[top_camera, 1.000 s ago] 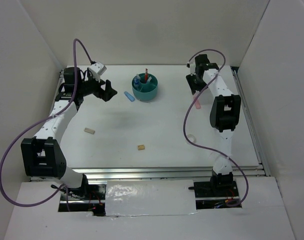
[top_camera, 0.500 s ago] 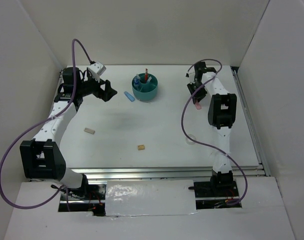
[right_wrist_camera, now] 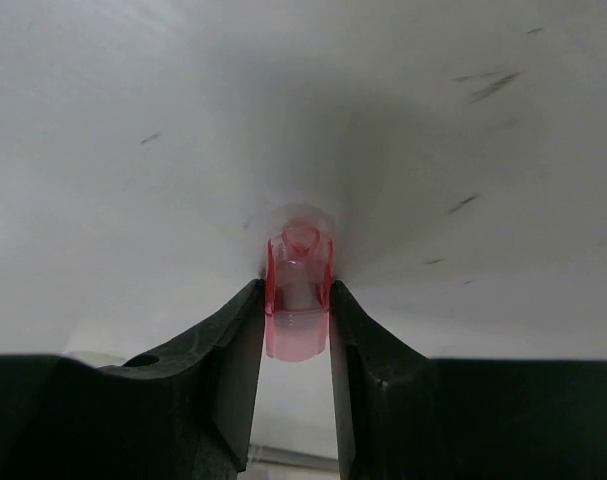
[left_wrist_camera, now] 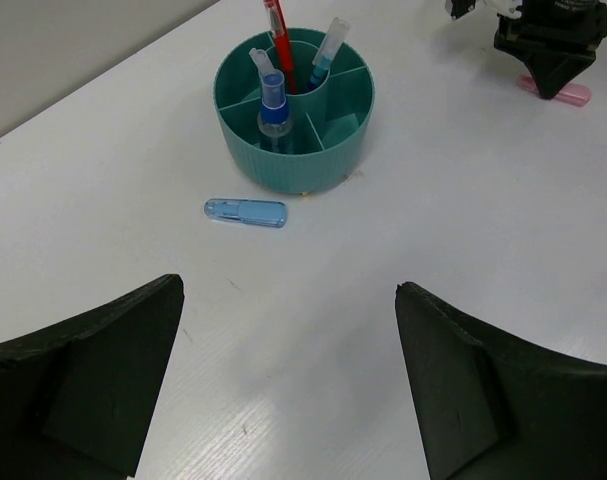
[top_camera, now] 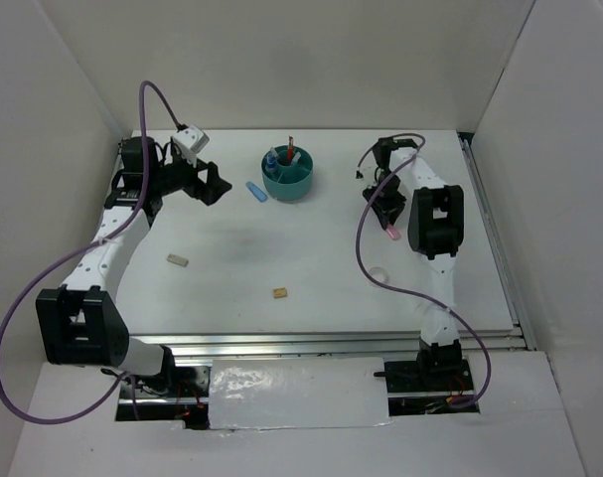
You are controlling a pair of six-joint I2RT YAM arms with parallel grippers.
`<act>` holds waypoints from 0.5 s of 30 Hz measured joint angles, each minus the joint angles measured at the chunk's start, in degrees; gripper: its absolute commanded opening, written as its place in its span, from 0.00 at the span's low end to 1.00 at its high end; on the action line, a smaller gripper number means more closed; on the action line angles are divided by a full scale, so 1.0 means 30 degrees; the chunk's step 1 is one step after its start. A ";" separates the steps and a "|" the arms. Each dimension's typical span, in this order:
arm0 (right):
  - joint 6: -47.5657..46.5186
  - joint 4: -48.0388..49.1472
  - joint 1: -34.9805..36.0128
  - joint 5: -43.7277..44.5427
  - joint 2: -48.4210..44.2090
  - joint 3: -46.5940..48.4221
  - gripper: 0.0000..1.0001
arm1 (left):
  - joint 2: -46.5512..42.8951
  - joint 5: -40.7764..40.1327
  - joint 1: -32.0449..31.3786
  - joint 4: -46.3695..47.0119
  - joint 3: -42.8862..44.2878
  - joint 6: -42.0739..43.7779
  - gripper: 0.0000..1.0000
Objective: Sort the stationery into containers
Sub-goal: Move the pen to the center of the board, then pick up the pen from the center of the board.
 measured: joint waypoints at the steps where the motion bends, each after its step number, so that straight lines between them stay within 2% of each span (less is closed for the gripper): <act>1: -0.0131 -0.0372 0.0248 0.0182 -0.0044 -0.0211 0.39 | -0.0131 0.0000 0.0000 -0.0007 -0.0102 0.0007 0.99; 3: -0.0262 -0.0794 0.0495 0.0488 -0.0044 -0.0350 0.41 | -0.0306 -0.0007 0.0000 -0.0051 -0.0219 0.0022 0.99; 7: -0.0364 -0.1100 0.0831 0.1093 0.0044 -0.0423 0.55 | -0.0466 -0.0015 0.0000 -0.0197 -0.0262 0.0087 0.99; 9: -0.0364 -0.1275 0.0896 0.1413 0.0109 -0.0408 0.58 | -0.0568 -0.0022 0.0000 -0.0262 -0.0313 0.0124 0.99; 11: -0.0357 -0.1370 0.0940 0.1778 0.0168 -0.0408 0.56 | -0.0670 -0.0022 0.0000 -0.0270 -0.0430 0.0138 0.99; 14: -0.0364 -0.1370 0.1020 0.2113 0.0175 -0.0408 0.46 | -0.0743 -0.0029 0.0000 -0.0306 -0.0641 0.0146 0.99; 15: -0.0342 -0.1362 0.1027 0.2171 0.0175 -0.0408 0.33 | -0.0750 -0.0029 0.0000 -0.0291 -0.0699 0.0146 0.99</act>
